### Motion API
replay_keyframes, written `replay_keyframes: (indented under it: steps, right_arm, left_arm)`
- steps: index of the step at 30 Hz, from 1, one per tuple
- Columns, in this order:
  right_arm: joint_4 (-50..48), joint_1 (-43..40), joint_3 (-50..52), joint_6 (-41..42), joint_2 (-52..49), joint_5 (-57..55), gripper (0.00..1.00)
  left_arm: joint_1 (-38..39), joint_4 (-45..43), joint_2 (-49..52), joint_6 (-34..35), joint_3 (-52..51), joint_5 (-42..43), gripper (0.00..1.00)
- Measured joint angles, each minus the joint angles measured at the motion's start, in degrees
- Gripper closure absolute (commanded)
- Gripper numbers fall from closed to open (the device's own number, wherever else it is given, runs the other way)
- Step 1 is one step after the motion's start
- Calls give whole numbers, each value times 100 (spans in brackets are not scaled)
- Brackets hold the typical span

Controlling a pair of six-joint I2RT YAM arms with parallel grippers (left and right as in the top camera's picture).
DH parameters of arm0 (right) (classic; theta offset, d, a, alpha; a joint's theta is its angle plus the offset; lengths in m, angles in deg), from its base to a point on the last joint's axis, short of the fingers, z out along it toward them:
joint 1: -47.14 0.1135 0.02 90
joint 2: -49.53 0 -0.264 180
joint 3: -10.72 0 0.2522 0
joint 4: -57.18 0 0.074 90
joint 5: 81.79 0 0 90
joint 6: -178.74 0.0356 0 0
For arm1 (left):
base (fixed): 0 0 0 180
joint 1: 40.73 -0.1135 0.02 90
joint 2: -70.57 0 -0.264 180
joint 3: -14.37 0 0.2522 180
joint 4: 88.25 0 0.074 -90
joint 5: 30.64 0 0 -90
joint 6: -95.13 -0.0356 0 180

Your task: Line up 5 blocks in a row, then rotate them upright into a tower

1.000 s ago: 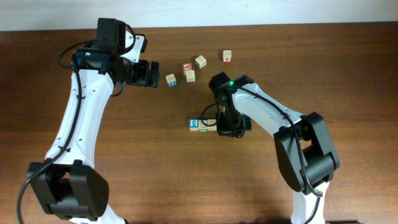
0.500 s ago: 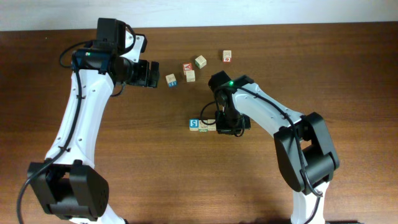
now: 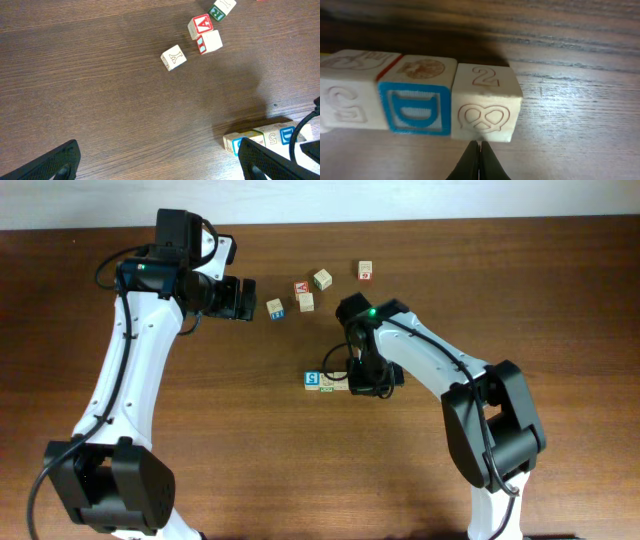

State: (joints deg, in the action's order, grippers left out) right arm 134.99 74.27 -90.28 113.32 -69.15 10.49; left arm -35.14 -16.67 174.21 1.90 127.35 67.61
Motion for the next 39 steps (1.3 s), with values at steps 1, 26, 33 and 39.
replay_keyframes:
  steps: [1,26,33,39]
  right_arm:
    - [79,0,-103,-39,0,17,96]
    - [68,-192,-1296,-339,861,732,96]
    - [-516,522,-483,417,778,774,96]
    - [-734,898,-205,671,660,776,96]
  left_arm:
    - [0,0,0,0,0,-2,1]
    - [109,72,608,1298,2,-15,4]
    - [-328,22,610,1318,2,-37,0]
    - [-348,0,610,1316,2,-35,1]
